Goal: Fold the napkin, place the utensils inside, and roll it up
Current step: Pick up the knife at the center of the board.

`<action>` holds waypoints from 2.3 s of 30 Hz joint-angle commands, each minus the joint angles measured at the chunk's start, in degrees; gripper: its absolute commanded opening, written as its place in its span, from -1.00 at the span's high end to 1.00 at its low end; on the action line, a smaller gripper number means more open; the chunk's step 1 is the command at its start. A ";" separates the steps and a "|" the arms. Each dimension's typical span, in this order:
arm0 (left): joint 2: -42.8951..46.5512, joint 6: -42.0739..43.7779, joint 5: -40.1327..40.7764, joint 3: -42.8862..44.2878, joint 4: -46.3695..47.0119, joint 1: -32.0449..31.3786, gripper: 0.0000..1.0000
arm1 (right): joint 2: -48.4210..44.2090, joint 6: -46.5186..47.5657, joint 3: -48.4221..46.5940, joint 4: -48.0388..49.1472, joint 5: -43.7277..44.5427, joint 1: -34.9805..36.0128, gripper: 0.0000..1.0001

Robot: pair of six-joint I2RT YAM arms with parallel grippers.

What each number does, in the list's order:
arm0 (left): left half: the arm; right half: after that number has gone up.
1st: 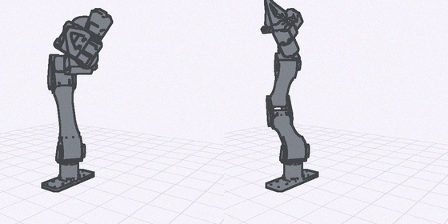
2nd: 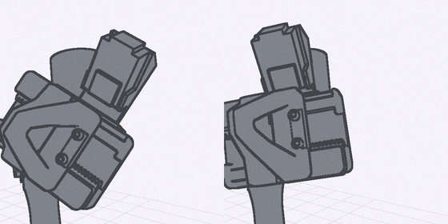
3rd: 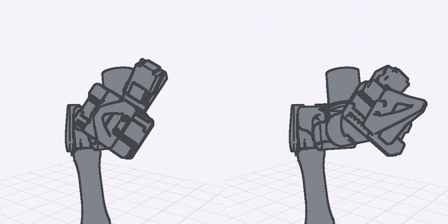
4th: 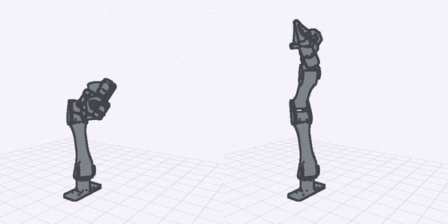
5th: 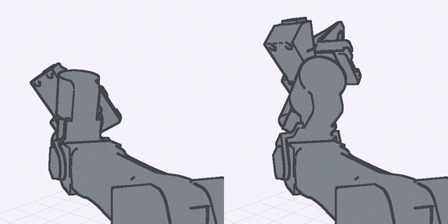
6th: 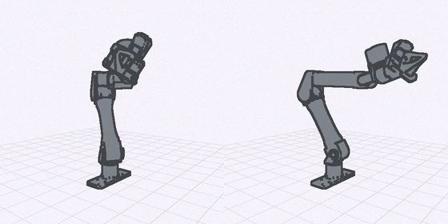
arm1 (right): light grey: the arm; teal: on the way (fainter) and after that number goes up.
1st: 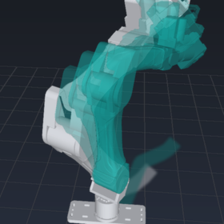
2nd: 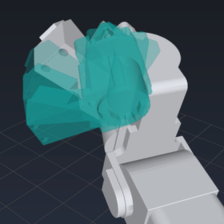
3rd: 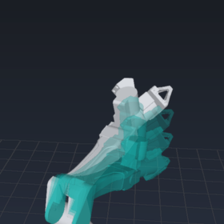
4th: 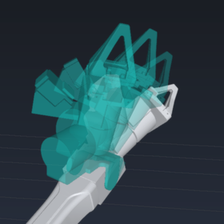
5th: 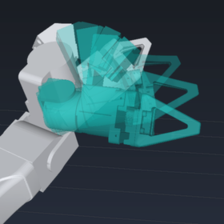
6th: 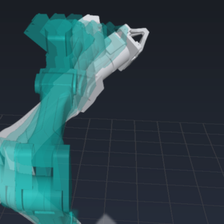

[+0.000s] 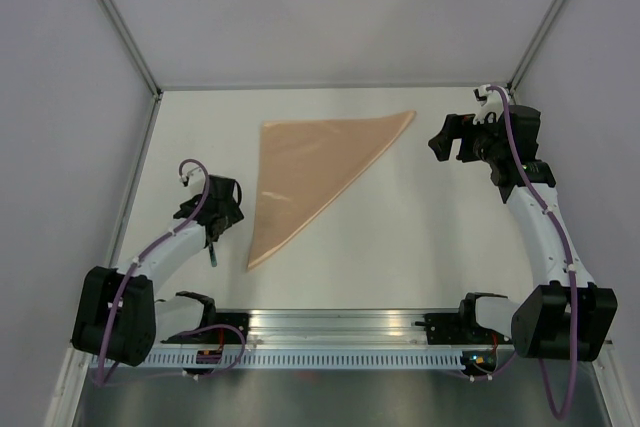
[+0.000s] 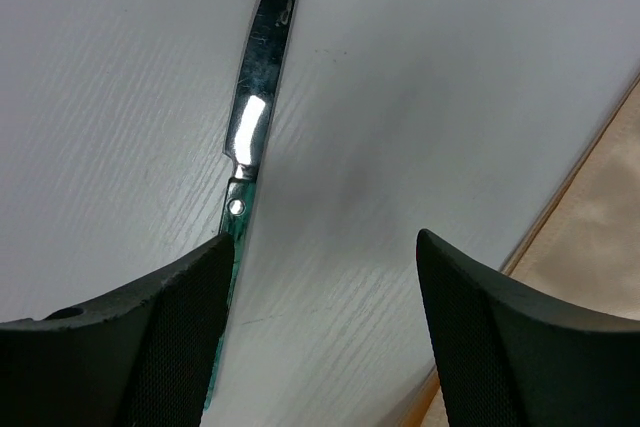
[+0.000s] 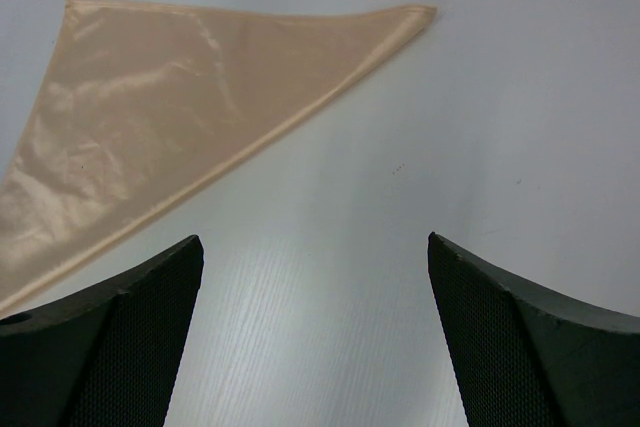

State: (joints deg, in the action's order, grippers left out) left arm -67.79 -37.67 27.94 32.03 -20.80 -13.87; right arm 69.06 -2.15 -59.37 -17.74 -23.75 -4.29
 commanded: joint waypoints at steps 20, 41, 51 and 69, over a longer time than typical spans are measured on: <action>-5.68 0.05 3.17 10.33 -9.43 0.59 -0.57 | -0.94 -0.75 -0.13 0.69 -1.39 -0.01 -0.96; -12.27 4.97 -9.04 13.23 -13.30 7.80 -0.43 | -0.50 -0.84 -0.04 0.60 -2.44 0.08 -0.96; -16.41 5.76 -10.89 13.58 -11.99 10.79 -0.34 | -0.33 -0.66 -0.04 0.51 -2.44 -0.01 -0.96; -22.21 6.91 -13.18 16.48 -11.55 11.32 0.31 | -0.33 -0.40 -0.04 0.60 -2.36 -0.01 -0.96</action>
State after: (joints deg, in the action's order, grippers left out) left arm -87.90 -33.23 15.99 47.03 -32.64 -2.85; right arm 68.47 -2.15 -59.37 -17.82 -25.23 -4.29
